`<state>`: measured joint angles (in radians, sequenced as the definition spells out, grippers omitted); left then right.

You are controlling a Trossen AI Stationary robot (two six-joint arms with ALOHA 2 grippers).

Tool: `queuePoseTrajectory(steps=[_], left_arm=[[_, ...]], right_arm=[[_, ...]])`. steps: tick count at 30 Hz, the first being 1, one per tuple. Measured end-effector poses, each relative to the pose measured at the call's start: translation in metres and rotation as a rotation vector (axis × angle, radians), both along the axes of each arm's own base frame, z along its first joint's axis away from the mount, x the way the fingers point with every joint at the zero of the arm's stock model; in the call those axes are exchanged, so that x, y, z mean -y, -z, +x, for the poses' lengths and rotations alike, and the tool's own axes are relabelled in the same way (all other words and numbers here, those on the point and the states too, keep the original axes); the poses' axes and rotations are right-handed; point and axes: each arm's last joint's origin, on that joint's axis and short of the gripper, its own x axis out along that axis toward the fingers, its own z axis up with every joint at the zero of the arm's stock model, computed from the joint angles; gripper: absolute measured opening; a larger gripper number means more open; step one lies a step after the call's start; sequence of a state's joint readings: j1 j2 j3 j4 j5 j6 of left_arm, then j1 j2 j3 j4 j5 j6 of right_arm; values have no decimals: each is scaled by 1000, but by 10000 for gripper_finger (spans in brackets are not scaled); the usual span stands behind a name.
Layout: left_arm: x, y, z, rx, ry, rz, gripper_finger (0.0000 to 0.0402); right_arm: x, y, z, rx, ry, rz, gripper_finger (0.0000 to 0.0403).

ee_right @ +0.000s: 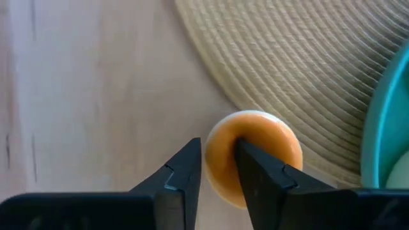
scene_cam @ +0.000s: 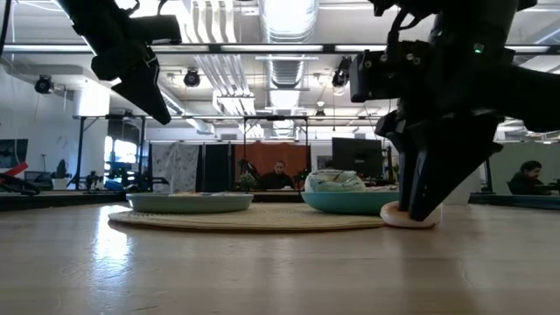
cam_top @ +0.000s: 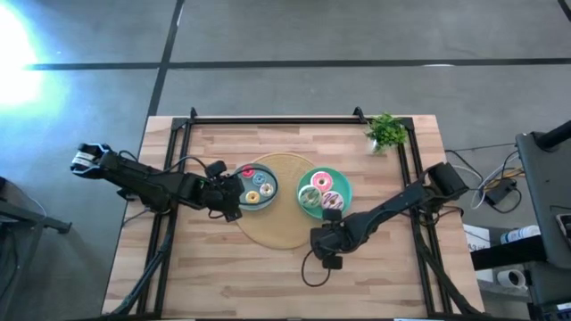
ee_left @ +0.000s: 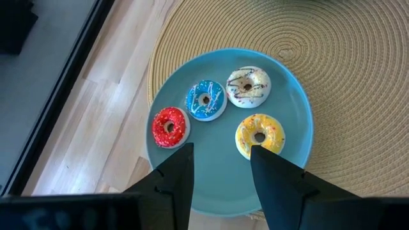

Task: Pick & Place donuts
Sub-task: Put the small orange donut on the light blue plate

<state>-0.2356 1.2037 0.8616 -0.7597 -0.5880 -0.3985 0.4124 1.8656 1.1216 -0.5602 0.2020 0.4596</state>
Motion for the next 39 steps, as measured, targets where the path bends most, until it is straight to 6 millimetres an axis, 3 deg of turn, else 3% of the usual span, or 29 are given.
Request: queuePoseTrajectory(steps=[9, 15, 18, 22, 27, 32, 36, 39], left_arm=[[0, 0, 0, 2, 3, 1, 129], [0, 0, 1, 10, 2, -1, 129], [1, -2, 4, 52, 1, -11, 129], [-1, -7, 13, 128, 24, -4, 129], [-7, -16, 24, 219, 70, 53, 129], [-7, -31, 34, 303, 150, 228, 129], [-6, -46, 42, 328, 264, 435, 129], [-6, -59, 46, 354, 316, 595, 129]], right_arm=[[11, 5, -1, -3, 91, -11, 17], [11, -2, 1, -8, 93, 8, 12], [12, -26, -3, -7, 124, 56, 11], [22, -76, -22, 73, 267, 137, 11], [69, -128, -46, 361, 641, 263, 11], [115, -163, -64, 908, 966, 474, 11], [137, -171, -66, 1282, 1056, 655, 11], [148, -168, -62, 1446, 1096, 771, 11]])
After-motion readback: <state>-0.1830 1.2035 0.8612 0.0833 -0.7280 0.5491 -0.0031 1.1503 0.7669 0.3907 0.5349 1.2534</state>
